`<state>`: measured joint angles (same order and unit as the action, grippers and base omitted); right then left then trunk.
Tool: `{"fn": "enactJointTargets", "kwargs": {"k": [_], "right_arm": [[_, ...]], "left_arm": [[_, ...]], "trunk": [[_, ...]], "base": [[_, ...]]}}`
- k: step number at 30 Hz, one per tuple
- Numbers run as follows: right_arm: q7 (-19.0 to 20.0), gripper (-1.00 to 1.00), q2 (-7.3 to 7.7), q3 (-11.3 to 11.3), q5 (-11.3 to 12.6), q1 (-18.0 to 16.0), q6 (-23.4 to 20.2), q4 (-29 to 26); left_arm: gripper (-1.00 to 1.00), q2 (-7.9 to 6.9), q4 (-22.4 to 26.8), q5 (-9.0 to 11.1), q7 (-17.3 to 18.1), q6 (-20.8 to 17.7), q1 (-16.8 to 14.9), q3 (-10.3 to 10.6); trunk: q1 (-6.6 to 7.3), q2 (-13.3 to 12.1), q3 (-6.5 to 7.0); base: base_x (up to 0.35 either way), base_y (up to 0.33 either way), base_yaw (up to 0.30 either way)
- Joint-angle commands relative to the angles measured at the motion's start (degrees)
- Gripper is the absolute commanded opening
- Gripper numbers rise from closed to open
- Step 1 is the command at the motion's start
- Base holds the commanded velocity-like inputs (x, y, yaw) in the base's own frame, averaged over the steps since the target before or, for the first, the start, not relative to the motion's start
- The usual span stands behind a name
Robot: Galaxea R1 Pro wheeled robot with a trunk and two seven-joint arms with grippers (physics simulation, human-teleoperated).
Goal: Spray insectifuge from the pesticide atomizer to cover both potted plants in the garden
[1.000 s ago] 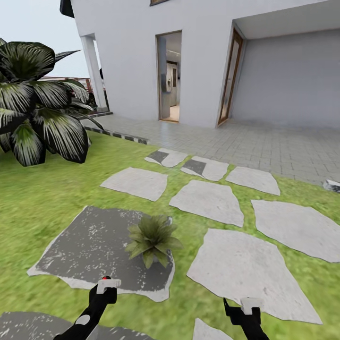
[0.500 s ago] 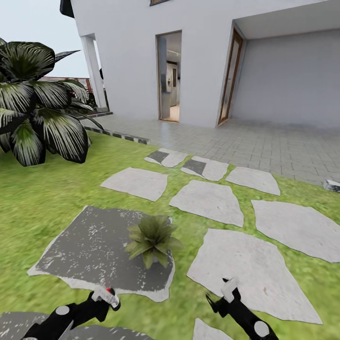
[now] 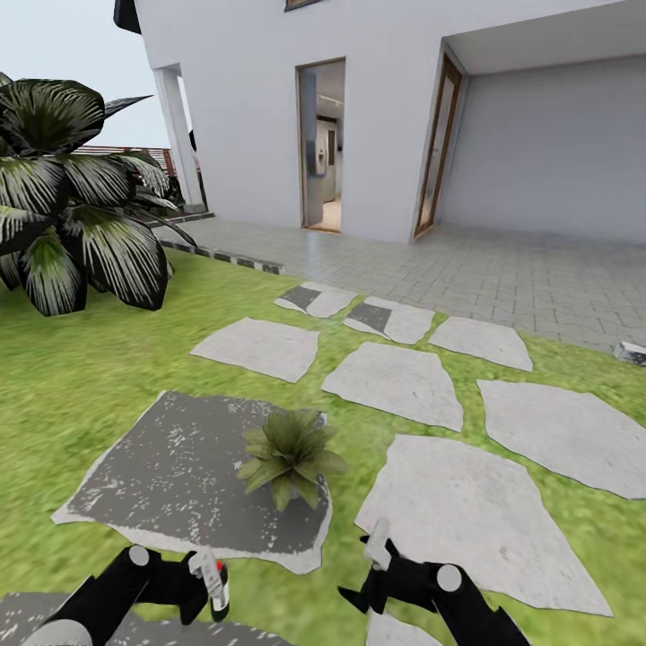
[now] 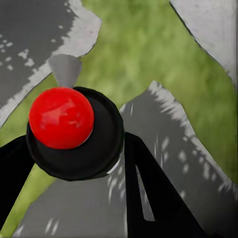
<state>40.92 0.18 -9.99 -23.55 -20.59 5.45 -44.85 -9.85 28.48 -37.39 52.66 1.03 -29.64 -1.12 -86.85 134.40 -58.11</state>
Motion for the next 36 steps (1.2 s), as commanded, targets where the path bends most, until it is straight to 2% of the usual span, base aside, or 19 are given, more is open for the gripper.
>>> {"fn": "enactJointTargets", "kwargs": {"k": [1,2,3,5,6,9,13,17,18,22,28,32,33,36], "right_arm": [[0.0,1.00,-0.20,-0.2,-0.6,0.0,0.1,-0.4],[0.1,1.00,-0.35,-0.3,-0.6,0.0,-0.4,-0.7],[0.3,1.00,-0.63,-0.6,-0.6,-0.3,-2.9,-2.0],[0.4,1.00,-0.99,-0.7,-0.6,-0.8,-4.0,-2.1],[2.2,1.00,-1.81,-2.5,-1.1,-2.4,-6.7,-2.2],[5.3,1.00,-2.17,-6.4,-1.9,-4.2,-9.8,-2.3],[6.4,1.00,-2.62,-8.0,-2.1,-5.1,-11.5,-2.4],[6.6,1.00,-2.79,-8.4,-2.2,-5.4,-11.9,-2.5],[6.7,-1.00,-2.80,-8.4,-2.2,-5.5,-11.9,-2.5],[6.7,-1.00,-2.81,-8.4,-2.2,-5.6,-11.9,-2.5],[6.7,-1.00,-2.86,-8.4,-2.2,-5.7,-12.0,-2.7],[7.9,-1.00,-2.89,-8.4,-2.2,-5.7,-12.0,-3.1],[8.7,-1.00,-2.90,-8.4,-2.1,-5.7,-12.0,-3.2],[9.0,-1.00,-2.90,-8.4,-2.2,-5.7,-12.0,-3.2]], "left_arm": [[-1.00,0.08,0.7,-0.8,0.7,-0.2,0.0,-0.1],[-1.00,0.12,1.2,-1.3,0.9,-0.5,0.0,-0.1],[-1.00,1.36,2.1,-5.1,1.4,-1.7,0.0,-0.1],[-1.00,2.57,2.2,-7.3,1.4,-1.9,0.0,-0.1],[-1.00,5.30,2.3,-11.8,1.5,-2.1,0.0,-0.1],[-1.00,7.76,2.4,-15.0,1.5,-2.2,-0.3,-0.2],[-1.00,9.31,2.4,-16.2,1.5,-2.1,-0.7,-0.2],[-1.00,9.84,2.4,-16.3,1.5,-2.1,-0.7,-0.2],[-1.00,9.89,2.4,-16.3,1.5,-2.1,-0.8,-0.2],[-1.00,10.67,2.4,-16.3,1.5,-2.0,-0.8,-0.2],[-1.00,12.74,2.4,-16.4,1.5,-1.9,-0.8,-0.1],[-1.00,13.66,2.4,-16.3,1.5,-1.9,-1.3,-0.2],[-1.00,14.41,2.4,-16.3,2.4,-1.9,-1.5,-0.1],[-1.00,15.29,3.3,-16.3,4.0,-2.0,-1.7,-0.2]], "trunk": [[0.01,0.0,-0.05],[0.01,0.0,-0.05],[0.01,0.0,-0.05],[0.01,0.0,-0.05],[0.01,0.0,-0.05],[0.01,0.0,-0.05],[0.01,0.0,-0.05],[0.01,0.0,-0.05],[0.01,0.0,-0.05],[0.01,0.0,-0.05],[0.01,0.0,-0.05],[0.01,0.0,-0.05],[0.01,0.0,-0.05],[0.01,0.0,-0.05]], "base": [[0.000,0.000,0.000],[0.000,0.000,0.000],[0.000,0.000,0.000],[0.000,0.000,0.000],[0.000,0.000,0.000],[0.000,0.000,0.000],[0.000,0.000,0.000],[0.000,0.000,0.000],[0.000,0.000,0.000],[0.000,0.000,0.000],[0.000,0.000,0.000],[0.000,0.000,0.000],[0.000,0.000,0.000],[0.000,0.000,0.000]]}}
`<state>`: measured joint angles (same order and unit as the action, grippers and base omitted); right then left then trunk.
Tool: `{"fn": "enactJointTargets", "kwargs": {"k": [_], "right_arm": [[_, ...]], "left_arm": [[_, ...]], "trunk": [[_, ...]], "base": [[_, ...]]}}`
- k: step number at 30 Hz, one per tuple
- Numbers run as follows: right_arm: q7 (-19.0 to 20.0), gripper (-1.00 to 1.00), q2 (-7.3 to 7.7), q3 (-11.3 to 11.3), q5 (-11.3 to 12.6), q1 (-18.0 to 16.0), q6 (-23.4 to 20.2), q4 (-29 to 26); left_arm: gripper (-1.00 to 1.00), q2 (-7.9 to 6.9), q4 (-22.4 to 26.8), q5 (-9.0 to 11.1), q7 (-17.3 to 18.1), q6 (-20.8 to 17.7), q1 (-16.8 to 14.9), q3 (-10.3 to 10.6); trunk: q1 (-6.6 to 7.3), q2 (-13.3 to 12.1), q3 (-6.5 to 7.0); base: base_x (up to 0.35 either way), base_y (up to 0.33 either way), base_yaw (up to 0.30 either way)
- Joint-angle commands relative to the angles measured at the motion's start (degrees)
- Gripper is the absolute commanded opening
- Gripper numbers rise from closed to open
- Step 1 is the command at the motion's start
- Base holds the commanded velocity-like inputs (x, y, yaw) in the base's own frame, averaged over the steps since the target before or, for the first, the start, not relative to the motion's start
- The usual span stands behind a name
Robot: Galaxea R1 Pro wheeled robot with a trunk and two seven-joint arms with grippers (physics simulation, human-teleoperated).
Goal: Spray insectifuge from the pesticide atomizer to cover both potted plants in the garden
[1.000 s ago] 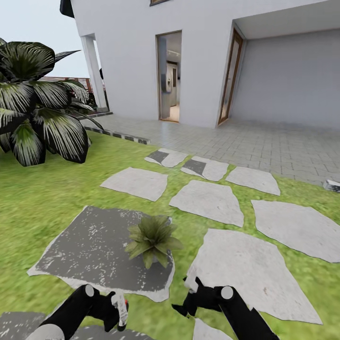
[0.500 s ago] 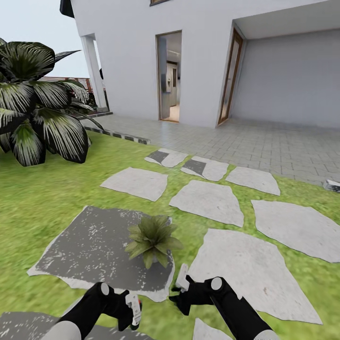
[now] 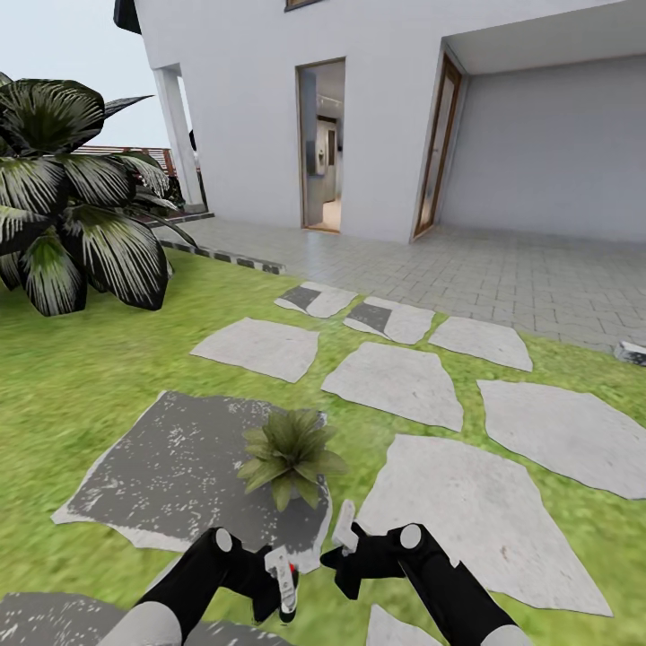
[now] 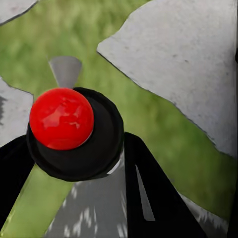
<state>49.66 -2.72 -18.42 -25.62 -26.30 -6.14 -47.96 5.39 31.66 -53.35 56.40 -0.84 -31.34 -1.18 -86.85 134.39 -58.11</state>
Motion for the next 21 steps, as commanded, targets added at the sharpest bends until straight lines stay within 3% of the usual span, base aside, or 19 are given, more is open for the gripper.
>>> {"fn": "enactJointTargets", "kwargs": {"k": [1,7,14,21], "right_arm": [[0.3,-1.00,-0.01,0.0,-0.1,0.0,-0.4,-0.1],[0.3,-1.00,-0.01,0.0,-0.1,0.0,-0.4,-0.1],[0.3,-1.00,-0.01,0.0,-0.1,0.0,-0.4,-0.1],[0.3,-1.00,-0.01,0.0,-0.1,0.0,-0.4,-0.1]], "left_arm": [[-1.00,0.21,0.5,-0.4,0.4,-0.1,0.0,-0.1],[-1.00,1.08,1.3,-0.4,0.7,0.0,0.0,0.1],[-1.00,1.51,1.3,-0.2,0.8,-0.2,0.0,3.2],[-1.00,1.93,1.3,-0.2,1.5,-0.2,0.1,3.6]], "trunk": [[0.01,0.0,-0.06],[0.01,0.0,-0.06],[0.01,0.0,-0.06],[0.01,0.0,-0.06]], "base": [[0.000,0.000,0.000],[0.000,0.000,0.000],[0.000,0.000,0.000],[0.000,0.000,0.000]]}}
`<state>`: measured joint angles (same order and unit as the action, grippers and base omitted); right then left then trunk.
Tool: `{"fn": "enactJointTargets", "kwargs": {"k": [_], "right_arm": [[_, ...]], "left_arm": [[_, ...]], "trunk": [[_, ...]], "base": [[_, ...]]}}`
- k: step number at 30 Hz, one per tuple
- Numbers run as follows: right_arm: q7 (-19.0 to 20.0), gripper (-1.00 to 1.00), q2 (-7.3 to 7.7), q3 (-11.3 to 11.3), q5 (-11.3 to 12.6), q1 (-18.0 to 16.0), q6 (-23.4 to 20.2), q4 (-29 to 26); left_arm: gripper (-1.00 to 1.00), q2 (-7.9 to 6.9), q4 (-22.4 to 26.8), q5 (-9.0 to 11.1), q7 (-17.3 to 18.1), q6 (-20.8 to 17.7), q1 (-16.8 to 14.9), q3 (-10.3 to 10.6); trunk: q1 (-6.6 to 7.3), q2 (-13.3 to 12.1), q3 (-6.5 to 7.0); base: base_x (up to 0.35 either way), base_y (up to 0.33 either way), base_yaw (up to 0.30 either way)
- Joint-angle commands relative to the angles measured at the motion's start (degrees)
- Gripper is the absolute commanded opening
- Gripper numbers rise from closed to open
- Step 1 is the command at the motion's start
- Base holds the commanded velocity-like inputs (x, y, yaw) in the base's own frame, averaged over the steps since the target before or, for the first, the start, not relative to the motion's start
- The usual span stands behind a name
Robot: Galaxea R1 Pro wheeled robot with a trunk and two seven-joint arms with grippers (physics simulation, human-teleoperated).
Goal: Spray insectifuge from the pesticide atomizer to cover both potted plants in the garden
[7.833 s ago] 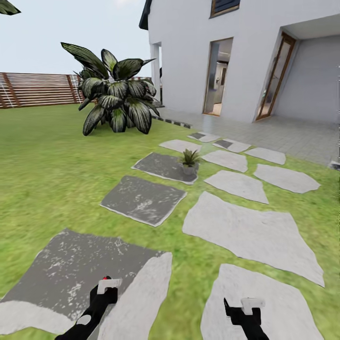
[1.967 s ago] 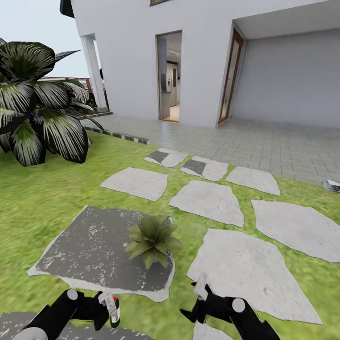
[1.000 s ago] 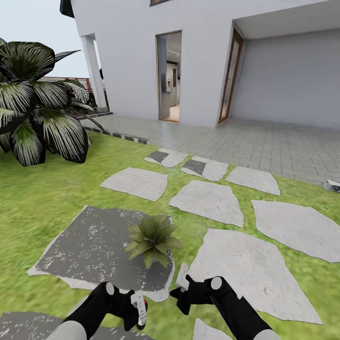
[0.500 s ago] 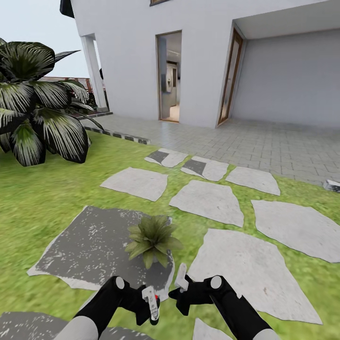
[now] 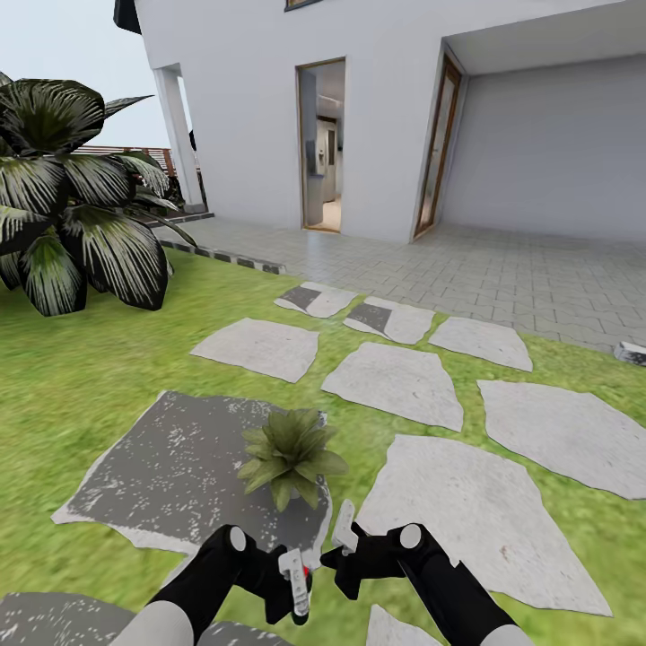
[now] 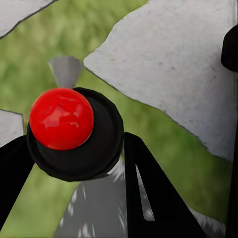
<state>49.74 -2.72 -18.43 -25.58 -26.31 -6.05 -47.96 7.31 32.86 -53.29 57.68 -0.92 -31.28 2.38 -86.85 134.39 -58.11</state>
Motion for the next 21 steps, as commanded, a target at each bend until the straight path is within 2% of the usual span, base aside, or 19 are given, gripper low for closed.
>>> {"fn": "enactJointTargets", "kwargs": {"k": [1,21], "right_arm": [[0.2,-1.00,-0.01,0.0,-0.1,0.0,-0.5,-0.1],[0.2,-1.00,-0.01,0.0,-0.2,0.0,-0.5,-0.1]], "left_arm": [[-1.00,0.12,0.1,-0.2,0.6,-0.1,0.0,0.0],[-1.00,1.03,1.2,0.2,1.6,-0.1,0.0,-0.1]], "trunk": [[0.01,0.0,-0.05],[0.01,0.0,-0.05]], "base": [[0.000,0.000,0.000],[0.000,0.000,0.000]]}}
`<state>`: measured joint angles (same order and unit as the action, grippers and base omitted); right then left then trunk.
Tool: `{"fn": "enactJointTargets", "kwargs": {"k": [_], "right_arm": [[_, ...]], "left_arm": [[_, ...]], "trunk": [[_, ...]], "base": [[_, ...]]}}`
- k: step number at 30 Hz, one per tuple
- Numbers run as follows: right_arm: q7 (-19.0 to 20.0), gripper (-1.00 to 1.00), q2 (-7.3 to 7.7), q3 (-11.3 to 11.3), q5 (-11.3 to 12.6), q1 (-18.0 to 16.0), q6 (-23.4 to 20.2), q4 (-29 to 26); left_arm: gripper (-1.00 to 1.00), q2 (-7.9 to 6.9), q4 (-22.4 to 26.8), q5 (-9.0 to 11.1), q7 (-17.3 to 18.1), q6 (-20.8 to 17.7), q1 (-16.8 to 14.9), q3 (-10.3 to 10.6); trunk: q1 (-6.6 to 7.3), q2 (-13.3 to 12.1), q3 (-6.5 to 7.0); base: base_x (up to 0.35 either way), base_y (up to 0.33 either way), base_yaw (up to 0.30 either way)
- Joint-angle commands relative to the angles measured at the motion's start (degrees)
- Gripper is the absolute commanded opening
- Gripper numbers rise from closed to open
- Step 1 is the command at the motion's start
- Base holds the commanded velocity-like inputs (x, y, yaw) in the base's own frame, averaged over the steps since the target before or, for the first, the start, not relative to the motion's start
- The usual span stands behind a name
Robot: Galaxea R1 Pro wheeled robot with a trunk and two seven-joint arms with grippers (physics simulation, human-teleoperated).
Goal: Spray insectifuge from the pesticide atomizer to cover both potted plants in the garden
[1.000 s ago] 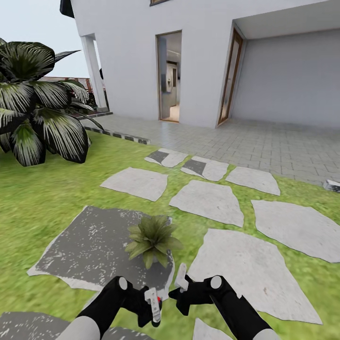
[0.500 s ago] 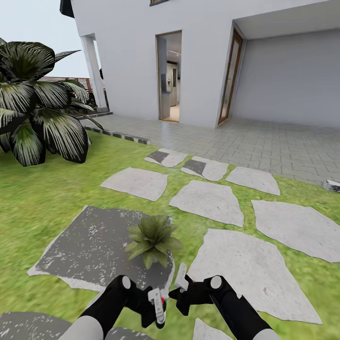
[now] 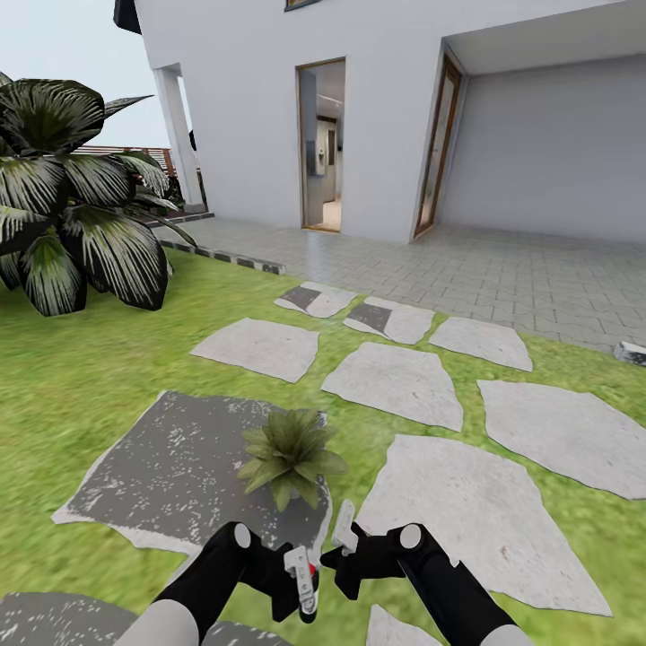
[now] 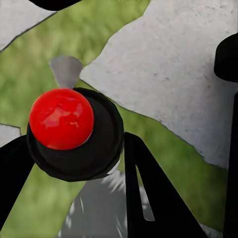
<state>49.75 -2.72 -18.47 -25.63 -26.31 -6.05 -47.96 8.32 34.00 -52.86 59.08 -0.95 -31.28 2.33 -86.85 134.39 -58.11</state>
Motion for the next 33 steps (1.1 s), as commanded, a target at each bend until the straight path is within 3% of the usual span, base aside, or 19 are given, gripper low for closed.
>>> {"fn": "enactJointTargets", "kwargs": {"k": [1,33], "right_arm": [[0.2,-1.00,-0.01,0.0,-0.1,0.0,-0.5,-0.1],[0.2,-1.00,-0.01,0.0,-0.1,0.0,-0.5,0.0]], "left_arm": [[-1.00,0.02,0.1,-0.2,0.2,-0.1,0.0,0.0],[-1.00,0.89,0.3,0.0,0.4,0.2,0.0,-0.1]], "trunk": [[0.01,0.0,-0.05],[0.01,0.0,-0.05]], "base": [[0.000,0.000,0.000],[0.000,0.000,0.000]]}}
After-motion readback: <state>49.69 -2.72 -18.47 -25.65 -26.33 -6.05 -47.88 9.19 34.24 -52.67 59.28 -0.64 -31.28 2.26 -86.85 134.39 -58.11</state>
